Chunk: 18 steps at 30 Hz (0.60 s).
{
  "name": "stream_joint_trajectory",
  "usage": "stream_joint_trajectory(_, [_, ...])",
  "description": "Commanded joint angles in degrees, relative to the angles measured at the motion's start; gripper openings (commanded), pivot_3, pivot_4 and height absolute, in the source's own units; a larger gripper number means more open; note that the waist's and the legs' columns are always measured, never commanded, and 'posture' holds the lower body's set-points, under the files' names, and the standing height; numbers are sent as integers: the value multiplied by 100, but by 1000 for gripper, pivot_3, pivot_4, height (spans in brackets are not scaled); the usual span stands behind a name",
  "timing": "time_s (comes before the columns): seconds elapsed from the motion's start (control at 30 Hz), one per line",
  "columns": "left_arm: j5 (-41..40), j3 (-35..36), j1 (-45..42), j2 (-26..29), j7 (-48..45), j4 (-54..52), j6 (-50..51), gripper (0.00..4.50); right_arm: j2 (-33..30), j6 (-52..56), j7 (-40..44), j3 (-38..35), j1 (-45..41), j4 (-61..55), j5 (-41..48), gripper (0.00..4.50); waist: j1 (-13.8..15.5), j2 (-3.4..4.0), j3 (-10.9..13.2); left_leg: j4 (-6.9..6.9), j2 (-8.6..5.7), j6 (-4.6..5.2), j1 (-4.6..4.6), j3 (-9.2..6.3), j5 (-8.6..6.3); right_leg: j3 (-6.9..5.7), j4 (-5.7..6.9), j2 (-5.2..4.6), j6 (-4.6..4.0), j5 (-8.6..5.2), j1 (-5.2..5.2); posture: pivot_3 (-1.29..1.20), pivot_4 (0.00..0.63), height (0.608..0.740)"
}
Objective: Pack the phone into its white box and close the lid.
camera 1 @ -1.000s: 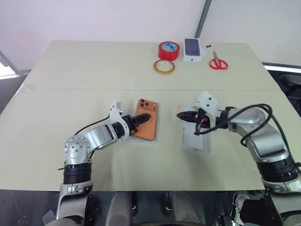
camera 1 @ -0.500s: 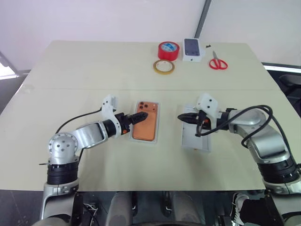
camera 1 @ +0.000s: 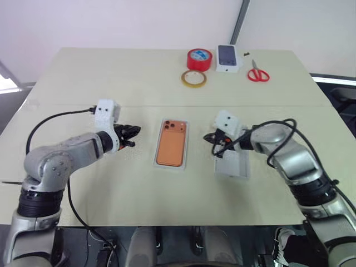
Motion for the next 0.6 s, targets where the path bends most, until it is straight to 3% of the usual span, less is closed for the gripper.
stream_joint_trajectory(0.03, [945,-555,-194,156,-589,74,-373,36,199,69,-241,302,-263,99,-316,0,-6,0,0,0,-1,0,-3,1,0,1,-1,-2,0,0,-3,0,150,740])
stream_joint_trajectory(0.23, [1925,-1440,-466,-356,-1223,498,-511,36,711,-111,-571,956,-579,660,-912,0,-12,0,-1,6,0,1,-60,3,3,2,14,-4,-1,2,-60,0,150,740])
stream_joint_trajectory(0.37, [2173,-1607,-498,-653,-1487,455,-378,36,915,-159,-522,1008,-635,725,-976,0,-12,1,-2,8,0,17,-68,8,17,3,27,19,4,4,-72,0,150,740])
stream_joint_trajectory(0.6, [2269,-1785,-685,-1274,-1812,133,-1,36,651,4,-254,858,-449,206,-880,0,33,1,-2,34,0,19,-56,2,18,1,38,35,7,3,-46,0,150,740])
